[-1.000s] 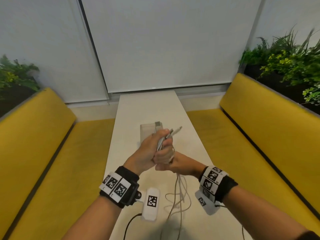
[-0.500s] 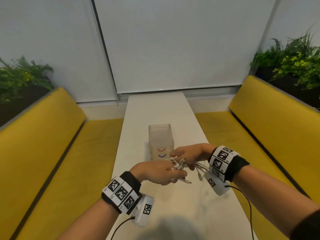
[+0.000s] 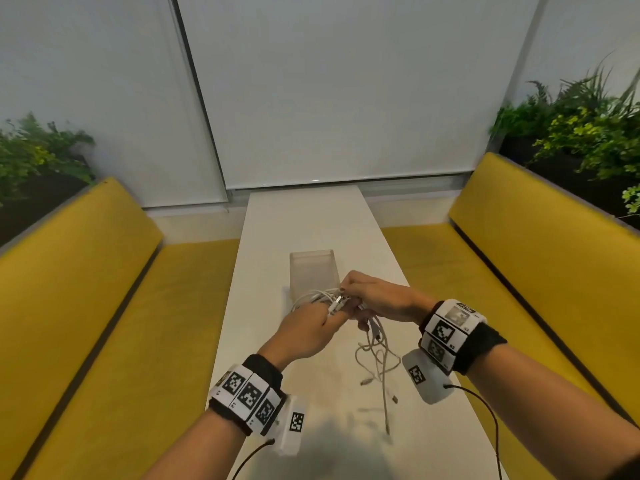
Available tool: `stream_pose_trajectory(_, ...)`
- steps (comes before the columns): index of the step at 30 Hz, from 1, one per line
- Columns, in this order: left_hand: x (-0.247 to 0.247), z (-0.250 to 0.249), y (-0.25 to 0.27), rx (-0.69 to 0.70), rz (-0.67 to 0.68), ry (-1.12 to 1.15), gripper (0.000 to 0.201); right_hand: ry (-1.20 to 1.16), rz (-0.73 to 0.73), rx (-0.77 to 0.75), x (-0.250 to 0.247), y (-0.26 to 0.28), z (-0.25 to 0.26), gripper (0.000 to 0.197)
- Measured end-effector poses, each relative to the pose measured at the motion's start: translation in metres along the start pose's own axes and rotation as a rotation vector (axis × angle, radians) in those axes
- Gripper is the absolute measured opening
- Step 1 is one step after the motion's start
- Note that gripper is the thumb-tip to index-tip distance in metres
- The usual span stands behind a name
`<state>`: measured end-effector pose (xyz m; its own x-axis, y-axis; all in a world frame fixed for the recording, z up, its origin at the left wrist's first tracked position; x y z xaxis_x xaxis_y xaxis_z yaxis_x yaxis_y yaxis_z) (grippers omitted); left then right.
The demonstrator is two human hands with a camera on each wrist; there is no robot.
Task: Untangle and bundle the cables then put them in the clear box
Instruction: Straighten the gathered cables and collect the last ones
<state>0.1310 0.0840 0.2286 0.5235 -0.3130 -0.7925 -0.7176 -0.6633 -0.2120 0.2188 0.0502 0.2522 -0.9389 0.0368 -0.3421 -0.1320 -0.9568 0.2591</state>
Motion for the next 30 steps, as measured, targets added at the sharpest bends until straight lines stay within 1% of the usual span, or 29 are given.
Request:
stream_pose_trajectory(1, 0.0, 0.0, -0.001, 0.012, -0.027, -0.011, 0.024, -0.033, -0.031, 0.0, -0.002, 0.0, -0.001, 0.013)
stream_pose_trajectory(3, 0.001, -0.001, -0.002, 0.038, -0.041, -0.005, 0.036, -0.018, -0.075, -0.008, -0.004, 0.0, -0.002, 0.016)
stream_pose_trajectory(4, 0.004, 0.001, -0.002, 0.025, -0.033, 0.021, 0.04, 0.002, -0.095, -0.03, -0.003, 0.002, 0.001, 0.016)
stream_pose_trajectory(6, 0.007, 0.002, -0.006, -0.017, -0.047, 0.109, 0.037, 0.011, -0.159, -0.092, -0.004, 0.007, 0.011, 0.019)
stream_pose_trajectory(7, 0.006, 0.004, -0.008, -0.058, -0.083, 0.159, 0.04, -0.01, -0.197, -0.107, -0.005, 0.009, 0.013, 0.021)
stream_pose_trajectory(8, 0.003, 0.008, -0.011, -0.128, -0.132, 0.227, 0.046, -0.034, -0.231, -0.111, -0.005, 0.01, 0.012, 0.021)
stream_pose_trajectory(10, -0.002, 0.023, -0.015, -0.265, -0.234, 0.369, 0.067, -0.047, -0.271, -0.102, -0.003, 0.013, 0.005, 0.022)
stream_pose_trajectory(11, -0.004, 0.029, -0.017, -0.295, -0.263, 0.401, 0.074, -0.038, -0.287, -0.103, -0.001, 0.014, 0.001, 0.023)
stream_pose_trajectory(12, -0.008, 0.029, -0.019, -0.309, -0.283, 0.419, 0.076, -0.032, -0.293, -0.117, 0.002, 0.015, -0.003, 0.023)
stream_pose_trajectory(14, -0.013, 0.029, -0.024, -0.352, -0.325, 0.51, 0.081, -0.07, -0.262, -0.157, 0.014, 0.018, -0.007, 0.024)
stream_pose_trajectory(15, -0.013, 0.027, -0.027, -0.386, -0.346, 0.594, 0.08, -0.093, -0.243, -0.178, 0.021, 0.018, -0.009, 0.026)
stream_pose_trajectory(17, -0.017, 0.016, -0.031, -0.45, -0.405, 0.725, 0.063, -0.091, -0.232, -0.236, 0.034, 0.017, -0.011, 0.037)
stream_pose_trajectory(18, -0.02, 0.009, -0.034, -0.461, -0.424, 0.77, 0.057, -0.087, -0.236, -0.264, 0.037, 0.015, -0.013, 0.043)
stream_pose_trajectory(19, -0.023, 0.002, -0.036, -0.459, -0.436, 0.819, 0.054, -0.081, -0.241, -0.286, 0.037, 0.014, -0.014, 0.044)
stream_pose_trajectory(20, -0.028, -0.005, -0.036, -0.444, -0.449, 0.864, 0.053, -0.072, -0.237, -0.301, 0.037, 0.013, -0.015, 0.043)
stream_pose_trajectory(22, -0.04, -0.016, -0.037, -0.397, -0.478, 0.974, 0.05, -0.036, -0.179, -0.316, 0.04, 0.013, -0.015, 0.036)
stream_pose_trajectory(23, -0.043, -0.021, -0.038, -0.354, -0.463, 1.028, 0.049, -0.008, -0.138, -0.326, 0.044, 0.015, -0.014, 0.033)
stream_pose_trajectory(24, -0.044, -0.028, -0.039, -0.306, -0.419, 1.074, 0.049, 0.01, -0.11, -0.34, 0.048, 0.017, -0.013, 0.032)
stream_pose_trajectory(26, -0.043, -0.044, -0.038, -0.227, -0.277, 1.188, 0.051, 0.008, -0.07, -0.353, 0.052, 0.018, -0.011, 0.03)
stream_pose_trajectory(28, -0.038, -0.054, -0.034, -0.194, -0.066, 1.341, 0.051, -0.02, -0.012, -0.331, 0.053, 0.019, -0.011, 0.028)
stream_pose_trajectory(30, -0.035, -0.066, -0.022, -0.165, 0.225, 1.5, 0.05, -0.039, 0.09, -0.332, 0.054, 0.019, -0.008, 0.027)
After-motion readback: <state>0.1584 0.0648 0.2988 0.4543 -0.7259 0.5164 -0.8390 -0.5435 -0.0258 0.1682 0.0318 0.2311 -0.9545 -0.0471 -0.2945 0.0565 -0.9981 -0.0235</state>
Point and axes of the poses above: each hand's wrist, its own y-axis away from the middle knuckle, its own x-axis out of the palm, z = x × y, the point moved 8 cm from there along -y, towards the middle knuckle, and after that the axes turned 14 degrees about -z, right-handed, at the moved point
